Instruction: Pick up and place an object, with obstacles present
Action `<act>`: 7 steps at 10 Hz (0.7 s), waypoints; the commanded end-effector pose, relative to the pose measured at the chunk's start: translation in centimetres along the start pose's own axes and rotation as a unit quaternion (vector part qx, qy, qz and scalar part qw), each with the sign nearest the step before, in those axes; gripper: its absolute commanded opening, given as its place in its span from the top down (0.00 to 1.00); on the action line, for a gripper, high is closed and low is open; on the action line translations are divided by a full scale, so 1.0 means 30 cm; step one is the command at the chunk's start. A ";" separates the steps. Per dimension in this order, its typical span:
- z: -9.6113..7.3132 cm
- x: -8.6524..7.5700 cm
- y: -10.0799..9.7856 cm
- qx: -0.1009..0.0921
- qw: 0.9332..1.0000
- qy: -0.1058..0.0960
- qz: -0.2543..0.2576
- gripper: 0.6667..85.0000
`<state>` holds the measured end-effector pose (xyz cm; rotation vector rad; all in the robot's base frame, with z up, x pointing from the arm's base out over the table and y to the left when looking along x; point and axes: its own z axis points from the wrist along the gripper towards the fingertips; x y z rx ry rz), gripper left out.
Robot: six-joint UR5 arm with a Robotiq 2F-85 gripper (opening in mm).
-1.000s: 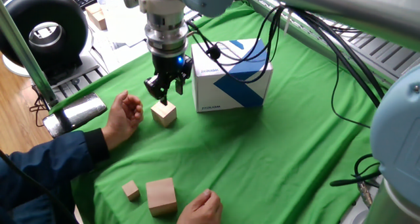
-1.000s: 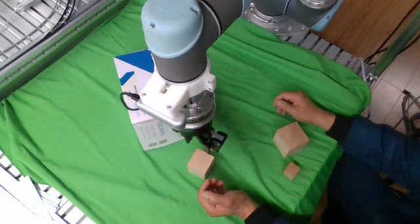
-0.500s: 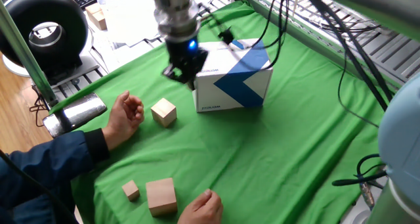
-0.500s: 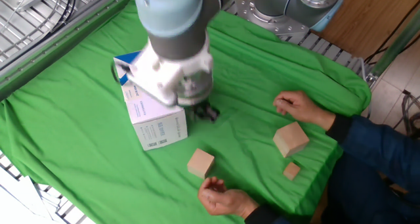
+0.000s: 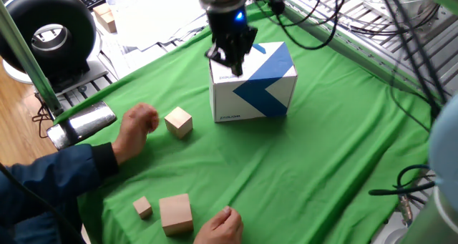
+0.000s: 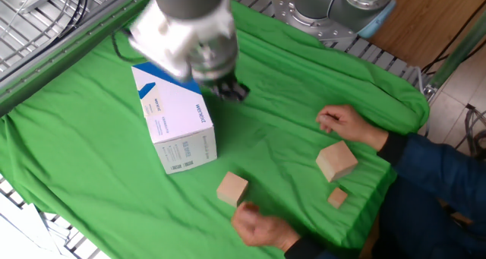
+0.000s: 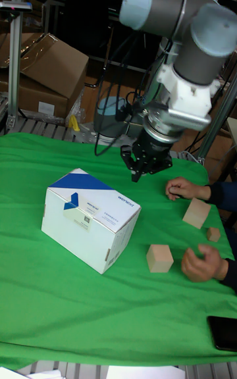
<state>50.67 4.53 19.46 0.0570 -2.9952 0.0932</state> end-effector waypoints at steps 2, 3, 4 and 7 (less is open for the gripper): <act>-0.058 -0.084 -0.107 -0.006 0.998 -0.068 -0.013 0.99; -0.055 -0.082 -0.115 -0.007 0.998 -0.066 -0.016 0.99; -0.056 -0.081 -0.113 -0.006 0.998 -0.066 -0.013 0.99; -0.058 -0.079 -0.112 -0.012 0.998 -0.066 -0.012 0.99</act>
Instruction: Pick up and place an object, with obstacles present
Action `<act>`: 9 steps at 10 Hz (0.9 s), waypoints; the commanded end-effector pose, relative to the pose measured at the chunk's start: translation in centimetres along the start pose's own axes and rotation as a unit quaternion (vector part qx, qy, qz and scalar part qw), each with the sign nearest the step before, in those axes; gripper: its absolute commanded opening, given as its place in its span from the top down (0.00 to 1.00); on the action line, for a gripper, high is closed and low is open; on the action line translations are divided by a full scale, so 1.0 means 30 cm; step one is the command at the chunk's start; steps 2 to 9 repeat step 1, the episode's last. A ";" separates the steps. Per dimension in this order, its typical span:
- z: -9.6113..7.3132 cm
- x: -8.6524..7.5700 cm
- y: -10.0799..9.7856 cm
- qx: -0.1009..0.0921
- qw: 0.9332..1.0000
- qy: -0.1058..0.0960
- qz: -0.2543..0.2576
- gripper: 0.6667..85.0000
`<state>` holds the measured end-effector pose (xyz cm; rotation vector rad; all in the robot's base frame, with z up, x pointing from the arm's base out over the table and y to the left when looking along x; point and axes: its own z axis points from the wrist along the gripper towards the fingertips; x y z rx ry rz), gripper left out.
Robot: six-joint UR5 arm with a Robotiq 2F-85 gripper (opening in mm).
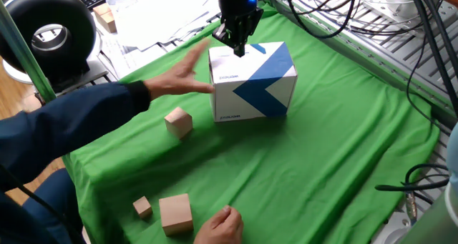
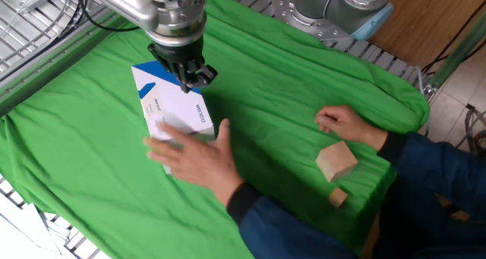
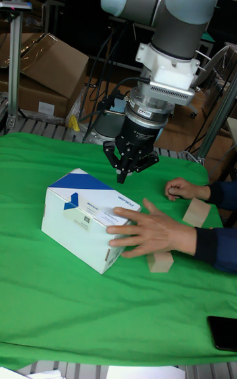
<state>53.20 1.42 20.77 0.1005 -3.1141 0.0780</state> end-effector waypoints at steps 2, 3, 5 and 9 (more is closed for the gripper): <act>-0.009 -0.005 -0.003 -0.008 1.000 -0.006 -0.001 0.99; -0.009 -0.005 -0.003 -0.008 1.000 -0.006 -0.001 0.99; -0.009 -0.005 -0.003 -0.008 1.000 -0.006 -0.001 0.99; -0.009 -0.005 -0.003 -0.008 1.000 -0.006 -0.001 0.99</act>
